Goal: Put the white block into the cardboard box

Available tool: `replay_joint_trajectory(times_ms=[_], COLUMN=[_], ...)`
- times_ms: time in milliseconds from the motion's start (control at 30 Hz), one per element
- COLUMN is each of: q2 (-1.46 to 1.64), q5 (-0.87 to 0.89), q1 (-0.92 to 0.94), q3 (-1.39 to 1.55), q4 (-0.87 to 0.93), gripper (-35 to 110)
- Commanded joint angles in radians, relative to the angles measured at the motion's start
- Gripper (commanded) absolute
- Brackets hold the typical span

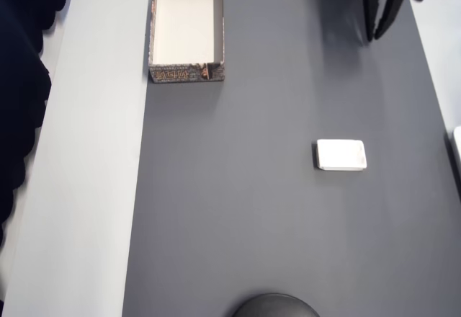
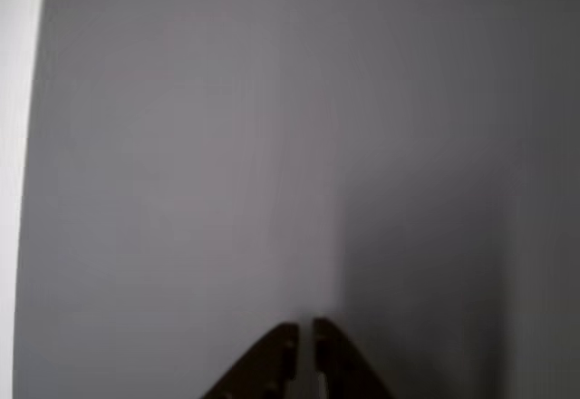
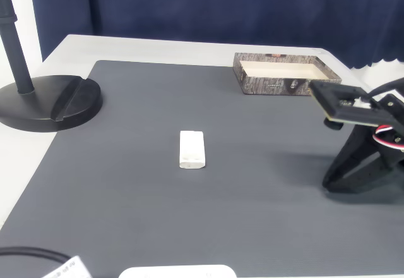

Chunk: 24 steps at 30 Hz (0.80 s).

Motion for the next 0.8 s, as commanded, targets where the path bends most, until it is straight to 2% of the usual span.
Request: replay_joint_trajectory(times_ms=[0,333,533,767], q2=[-0.183,-0.448,-0.77,-0.979], q5=[0.078,0.146,0.239,0.242], q1=[0.049,0.126,0.158,0.183], q3=[-0.238,-0.483,-0.75,-0.936], q4=[-0.026,-0.106,-0.115,-0.169], gripper=[-2,-2,-2,-2])
